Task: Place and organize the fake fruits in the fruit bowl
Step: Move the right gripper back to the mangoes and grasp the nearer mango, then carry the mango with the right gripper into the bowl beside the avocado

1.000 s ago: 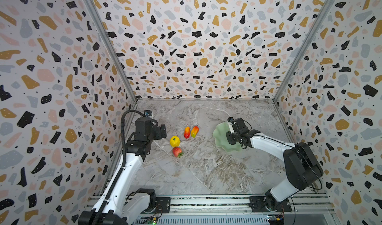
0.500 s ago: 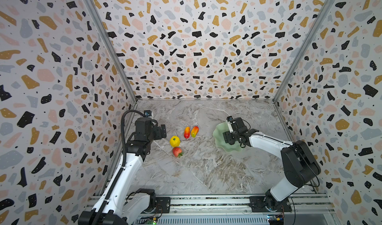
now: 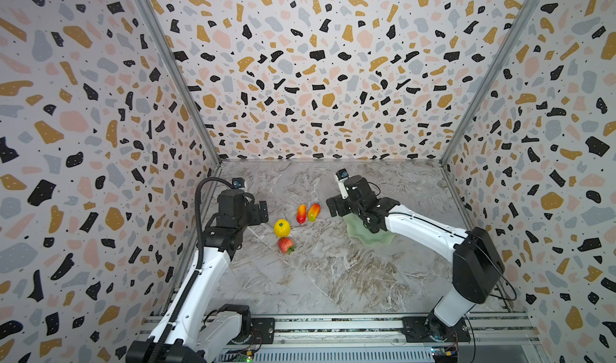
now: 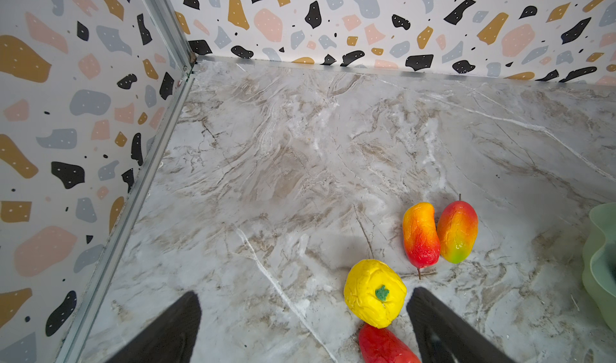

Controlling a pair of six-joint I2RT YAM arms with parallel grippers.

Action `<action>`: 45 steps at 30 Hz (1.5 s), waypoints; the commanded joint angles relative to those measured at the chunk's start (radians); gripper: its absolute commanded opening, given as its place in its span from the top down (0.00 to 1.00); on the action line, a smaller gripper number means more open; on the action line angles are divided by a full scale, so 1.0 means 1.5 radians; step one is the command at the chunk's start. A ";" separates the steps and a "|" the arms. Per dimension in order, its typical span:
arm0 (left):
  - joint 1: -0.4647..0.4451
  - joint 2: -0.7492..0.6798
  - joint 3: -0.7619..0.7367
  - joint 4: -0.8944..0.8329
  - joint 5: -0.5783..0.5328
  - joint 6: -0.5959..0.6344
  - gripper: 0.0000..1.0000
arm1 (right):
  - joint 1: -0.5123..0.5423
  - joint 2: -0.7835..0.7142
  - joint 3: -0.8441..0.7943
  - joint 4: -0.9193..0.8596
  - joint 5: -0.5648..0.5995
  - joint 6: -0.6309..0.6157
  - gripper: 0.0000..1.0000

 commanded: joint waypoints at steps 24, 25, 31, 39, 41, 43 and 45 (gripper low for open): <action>0.004 -0.021 -0.008 0.016 0.001 0.010 0.00 | 0.041 0.368 0.309 -0.068 -0.007 0.148 0.19; 0.005 -0.021 -0.008 0.016 0.001 0.009 0.00 | 0.042 0.370 0.309 -0.069 -0.004 0.147 0.20; 0.005 -0.021 -0.008 0.016 0.001 0.010 0.01 | 0.042 0.379 0.303 -0.064 -0.010 0.146 0.35; 0.005 -0.021 -0.009 0.016 0.003 0.010 0.00 | 0.042 0.366 0.274 -0.052 -0.017 0.144 0.51; 0.005 -0.021 -0.008 0.016 0.004 0.010 0.00 | 0.041 0.362 0.265 -0.048 -0.020 0.144 0.52; 0.005 -0.022 -0.009 0.016 0.005 0.010 0.00 | 0.041 0.362 0.261 -0.047 -0.028 0.143 0.51; 0.005 -0.022 -0.009 0.017 0.005 0.010 0.00 | 0.041 0.366 0.263 -0.049 -0.040 0.138 0.48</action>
